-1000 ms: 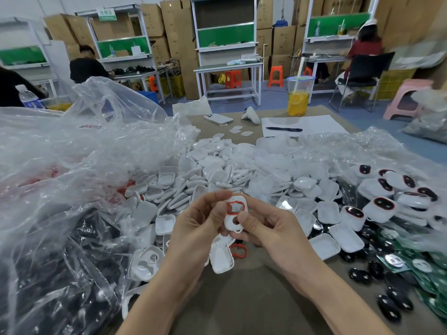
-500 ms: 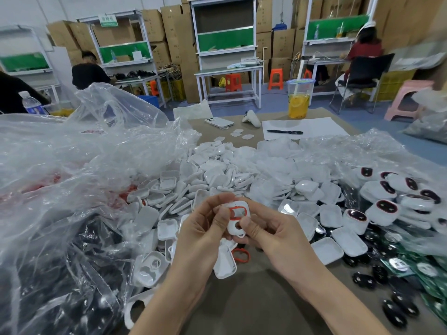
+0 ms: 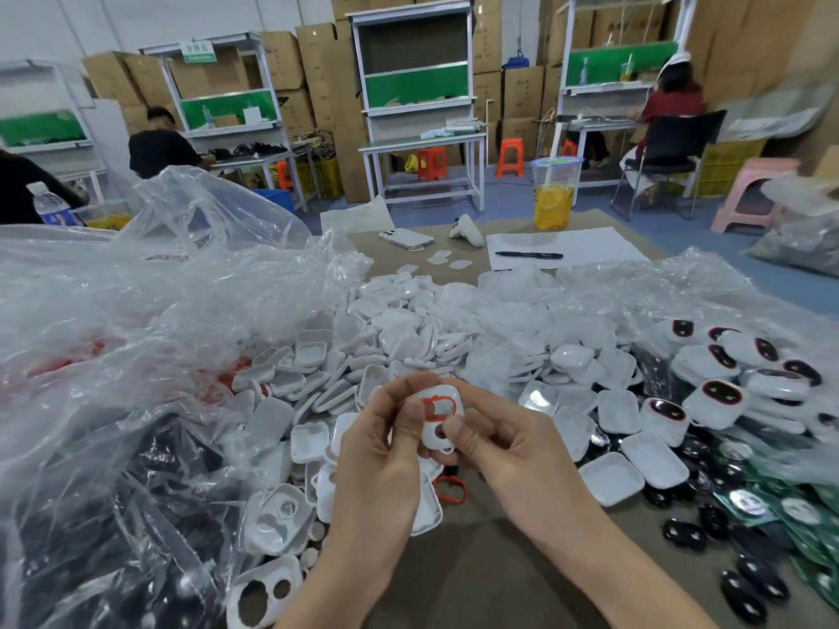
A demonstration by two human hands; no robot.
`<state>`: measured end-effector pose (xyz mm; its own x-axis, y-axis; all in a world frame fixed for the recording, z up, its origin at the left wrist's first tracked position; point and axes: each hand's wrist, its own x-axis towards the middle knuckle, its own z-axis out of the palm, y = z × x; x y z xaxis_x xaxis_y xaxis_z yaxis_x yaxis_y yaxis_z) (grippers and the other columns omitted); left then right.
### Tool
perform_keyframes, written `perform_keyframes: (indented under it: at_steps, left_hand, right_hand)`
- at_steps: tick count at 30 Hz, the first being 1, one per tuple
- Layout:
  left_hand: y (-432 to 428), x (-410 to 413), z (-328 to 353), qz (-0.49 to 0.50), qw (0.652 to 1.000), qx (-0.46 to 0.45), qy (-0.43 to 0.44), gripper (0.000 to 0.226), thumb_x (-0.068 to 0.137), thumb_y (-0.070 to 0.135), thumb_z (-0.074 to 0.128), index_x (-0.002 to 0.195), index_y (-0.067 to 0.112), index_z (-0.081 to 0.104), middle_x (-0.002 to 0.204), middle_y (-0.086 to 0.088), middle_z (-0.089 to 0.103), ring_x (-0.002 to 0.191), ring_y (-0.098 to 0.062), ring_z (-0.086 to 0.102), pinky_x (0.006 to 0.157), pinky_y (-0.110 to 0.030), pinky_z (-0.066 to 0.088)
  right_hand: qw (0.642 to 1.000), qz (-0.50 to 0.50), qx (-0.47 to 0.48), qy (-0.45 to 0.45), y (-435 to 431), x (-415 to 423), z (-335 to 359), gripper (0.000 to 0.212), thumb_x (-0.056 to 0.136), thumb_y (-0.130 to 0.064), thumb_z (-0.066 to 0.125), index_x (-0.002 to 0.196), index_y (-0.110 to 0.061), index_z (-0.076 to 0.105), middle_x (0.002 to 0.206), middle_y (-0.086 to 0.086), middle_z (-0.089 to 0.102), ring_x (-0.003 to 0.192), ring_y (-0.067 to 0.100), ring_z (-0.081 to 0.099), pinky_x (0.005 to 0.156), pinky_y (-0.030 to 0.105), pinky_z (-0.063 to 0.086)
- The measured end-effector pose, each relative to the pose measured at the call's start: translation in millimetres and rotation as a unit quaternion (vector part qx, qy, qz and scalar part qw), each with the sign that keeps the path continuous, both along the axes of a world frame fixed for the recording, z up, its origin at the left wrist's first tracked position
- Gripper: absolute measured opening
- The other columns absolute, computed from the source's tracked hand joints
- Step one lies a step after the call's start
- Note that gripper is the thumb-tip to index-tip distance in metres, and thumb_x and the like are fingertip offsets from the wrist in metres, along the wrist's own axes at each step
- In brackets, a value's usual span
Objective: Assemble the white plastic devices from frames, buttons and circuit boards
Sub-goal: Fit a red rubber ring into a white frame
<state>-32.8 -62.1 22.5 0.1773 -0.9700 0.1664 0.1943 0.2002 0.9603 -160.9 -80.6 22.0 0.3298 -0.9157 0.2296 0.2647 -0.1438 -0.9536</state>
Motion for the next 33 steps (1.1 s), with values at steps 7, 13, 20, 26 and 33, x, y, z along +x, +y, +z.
perform_keyframes:
  at_steps: [7,13,20,26,33]
  left_hand:
    - [2.0,-2.2,0.8,0.014,1.000,-0.003,-0.008,0.024,0.103,0.024,0.051,0.097,0.033,0.073,0.091,-0.008,0.076,0.067,-0.023,0.067,0.052,-0.040,0.058]
    - [1.3,1.8,2.5,0.002,1.000,0.003,0.000,0.017,0.093,0.028,0.058,0.093,0.034,0.074,0.092,-0.006,0.076,0.067,-0.021,0.070,0.052,-0.034,0.057]
    - [4.3,2.8,1.2,0.002,1.000,-0.013,-0.018,0.036,0.103,0.013,0.050,0.088,0.036,0.073,0.090,-0.002,0.076,0.065,-0.015,0.070,0.052,-0.025,0.056]
    - [6.0,-0.1,3.1,0.018,0.999,-0.033,-0.037,0.040,0.105,0.010,0.048,0.089,0.038,0.071,0.087,0.002,0.076,0.065,-0.012,0.071,0.052,-0.023,0.055]
    - [4.5,0.9,3.0,0.015,0.999,-0.032,-0.040,0.027,0.102,0.018,0.055,0.094,0.037,0.072,0.089,0.001,0.077,0.069,-0.011,0.072,0.052,-0.020,0.055]
  right_hand:
    - [1.000,0.012,-0.002,0.001,1.7,0.7,0.4,0.039,0.103,-0.004,0.052,0.115,-0.034,0.074,0.085,0.009,0.070,0.073,0.017,0.061,0.066,0.045,0.041]
    - [1.000,0.005,-0.008,0.028,1.4,-1.5,0.8,0.037,0.104,-0.007,0.051,0.115,-0.034,0.074,0.091,0.014,0.072,0.078,0.018,0.063,0.069,0.043,0.046]
    - [0.999,0.020,0.002,0.048,3.6,-0.6,0.5,0.032,0.105,-0.008,0.049,0.119,-0.027,0.071,0.085,-0.003,0.069,0.072,0.012,0.063,0.066,0.036,0.051]
    - [0.999,-0.001,-0.002,0.043,4.5,0.8,0.8,0.036,0.104,-0.007,0.051,0.116,-0.033,0.073,0.084,-0.001,0.072,0.072,0.011,0.065,0.060,0.024,0.052]
    - [0.998,-0.033,-0.016,0.059,7.3,3.0,1.9,0.037,0.103,-0.005,0.052,0.111,-0.035,0.072,0.092,-0.003,0.077,0.080,0.007,0.074,0.061,0.014,0.053]
